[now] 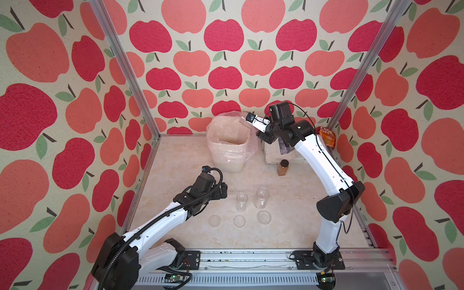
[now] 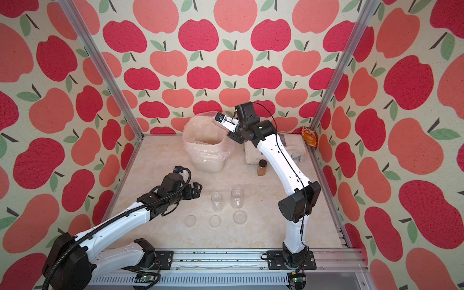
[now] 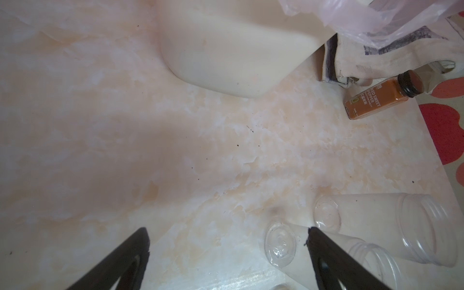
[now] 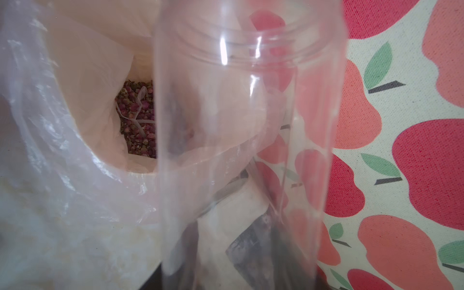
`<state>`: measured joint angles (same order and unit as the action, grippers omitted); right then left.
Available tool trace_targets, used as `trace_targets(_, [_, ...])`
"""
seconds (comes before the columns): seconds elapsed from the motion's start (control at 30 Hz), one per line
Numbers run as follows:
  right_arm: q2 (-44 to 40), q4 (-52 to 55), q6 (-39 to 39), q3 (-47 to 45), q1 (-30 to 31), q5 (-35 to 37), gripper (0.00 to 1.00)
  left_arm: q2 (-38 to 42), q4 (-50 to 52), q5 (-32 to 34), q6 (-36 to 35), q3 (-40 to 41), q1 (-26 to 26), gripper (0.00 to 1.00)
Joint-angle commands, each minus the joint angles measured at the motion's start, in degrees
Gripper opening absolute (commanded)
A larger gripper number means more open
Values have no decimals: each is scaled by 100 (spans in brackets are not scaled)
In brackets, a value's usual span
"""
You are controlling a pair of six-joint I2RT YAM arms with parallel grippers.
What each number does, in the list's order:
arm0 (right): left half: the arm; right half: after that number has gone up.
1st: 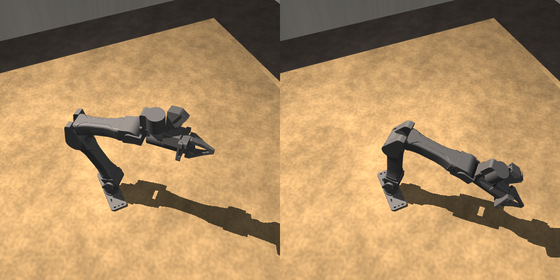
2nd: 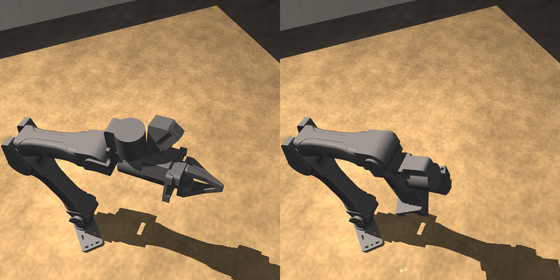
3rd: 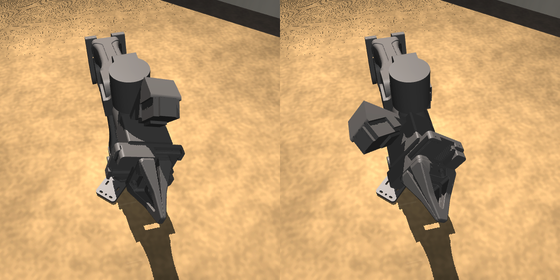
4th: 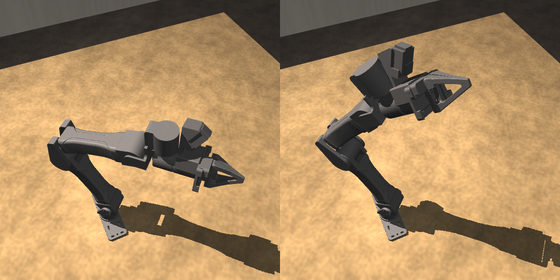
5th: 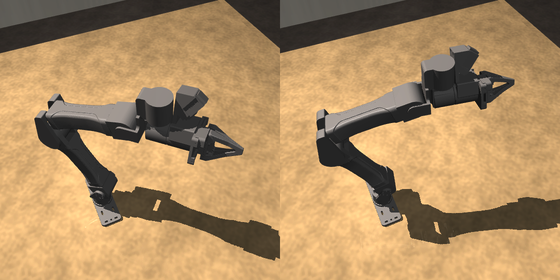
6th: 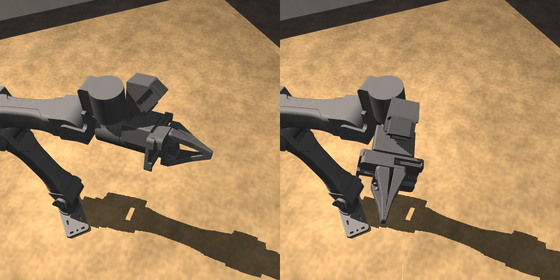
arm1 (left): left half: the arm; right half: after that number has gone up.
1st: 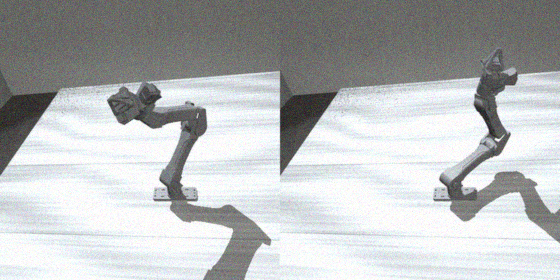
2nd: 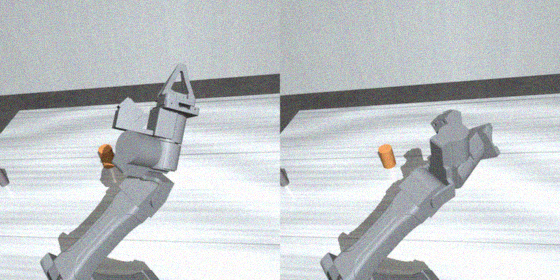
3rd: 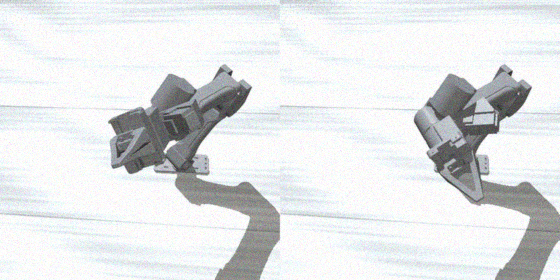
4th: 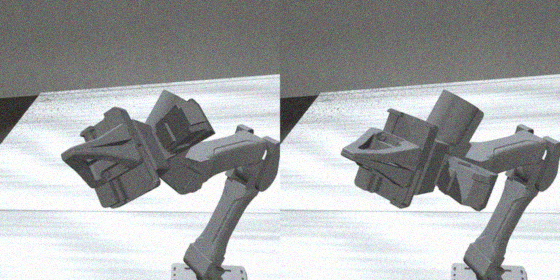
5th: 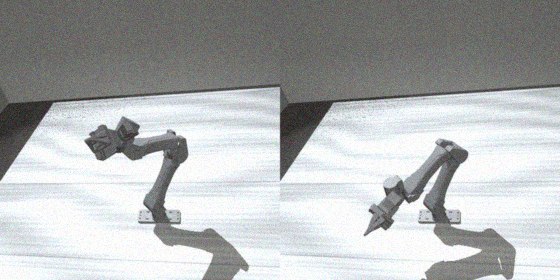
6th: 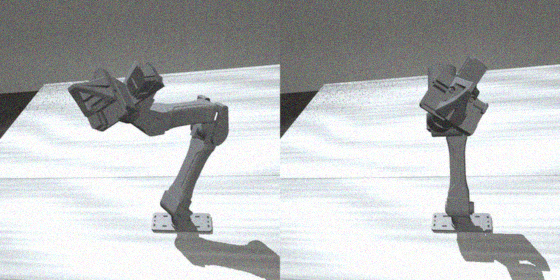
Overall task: Empty the moldy dried flower tea in the jars
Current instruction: Pour the moldy dried flower tea into the trash bin.
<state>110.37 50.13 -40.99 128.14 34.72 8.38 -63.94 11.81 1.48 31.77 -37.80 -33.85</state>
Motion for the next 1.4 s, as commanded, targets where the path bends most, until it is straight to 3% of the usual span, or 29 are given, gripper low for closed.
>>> trace_targets(0.0, [259, 517, -650, 506, 20, 612, 0, -32, -107, -101, -44, -157, 27, 100])
trace_targets(0.23, [787, 894, -1395, 1216, 102, 1249, 0, -117, -201, -148, 3, -139, 27, 99])
trace_targets(0.83, [1026, 18, -3453, 1137, 398, 2473, 0, -100, -309, -217, 74, 0, 27, 100])
trace_targets(1.37, [940, -592, -4724, 746, 574, 2850, 0, -130, -530, -306, 118, 96, 27, 100])
